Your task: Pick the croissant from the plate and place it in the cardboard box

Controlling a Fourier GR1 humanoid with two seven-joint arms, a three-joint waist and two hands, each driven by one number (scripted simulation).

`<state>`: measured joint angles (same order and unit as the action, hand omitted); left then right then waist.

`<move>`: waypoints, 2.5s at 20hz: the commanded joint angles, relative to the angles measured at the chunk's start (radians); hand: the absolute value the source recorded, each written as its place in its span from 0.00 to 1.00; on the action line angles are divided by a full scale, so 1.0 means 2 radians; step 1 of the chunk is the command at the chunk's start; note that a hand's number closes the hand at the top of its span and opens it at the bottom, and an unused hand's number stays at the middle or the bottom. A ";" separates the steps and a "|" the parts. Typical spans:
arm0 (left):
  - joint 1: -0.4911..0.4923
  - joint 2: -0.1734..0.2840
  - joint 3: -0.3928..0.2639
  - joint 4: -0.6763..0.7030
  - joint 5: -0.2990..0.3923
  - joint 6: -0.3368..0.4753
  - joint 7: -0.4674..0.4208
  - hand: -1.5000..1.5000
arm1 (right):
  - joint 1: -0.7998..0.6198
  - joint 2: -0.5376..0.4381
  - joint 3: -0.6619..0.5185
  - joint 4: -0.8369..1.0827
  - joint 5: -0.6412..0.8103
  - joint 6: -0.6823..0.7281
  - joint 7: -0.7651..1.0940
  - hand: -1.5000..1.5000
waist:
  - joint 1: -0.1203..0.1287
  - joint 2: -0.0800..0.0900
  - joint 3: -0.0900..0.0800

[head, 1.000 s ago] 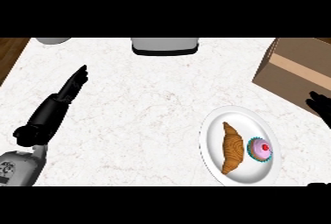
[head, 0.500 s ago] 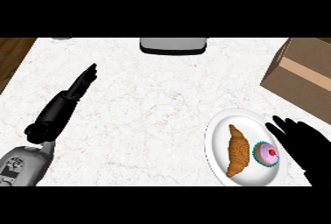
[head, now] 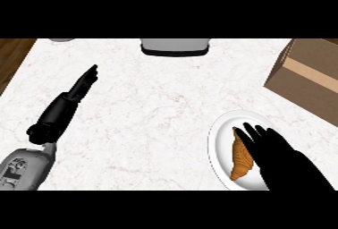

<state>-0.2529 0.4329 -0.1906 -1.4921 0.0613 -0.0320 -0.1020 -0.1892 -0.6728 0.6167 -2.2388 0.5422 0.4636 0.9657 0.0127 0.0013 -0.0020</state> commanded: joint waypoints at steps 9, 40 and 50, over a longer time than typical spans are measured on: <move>0.004 0.016 0.047 0.004 0.012 -0.041 -0.007 0.50 | -0.022 0.094 0.056 0.123 0.112 0.010 0.041 0.00 | -0.003 0.000 0.001; 0.005 -0.059 0.081 -0.021 -0.071 -0.076 0.031 0.50 | 0.020 0.167 -0.044 0.296 0.271 -0.004 -0.126 0.00 | -0.006 0.000 0.001; 0.016 -0.058 0.113 -0.038 -0.057 -0.108 0.034 0.50 | 0.023 0.162 -0.057 0.334 0.284 -0.029 -0.224 1.00 | -0.004 -0.001 0.001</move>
<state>-0.2226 0.2869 -0.0028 -1.5545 -0.0864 -0.2016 -0.0476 -0.1098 -0.3195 0.5123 -1.6381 1.0988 0.4374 0.6239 0.0009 -0.0005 -0.0005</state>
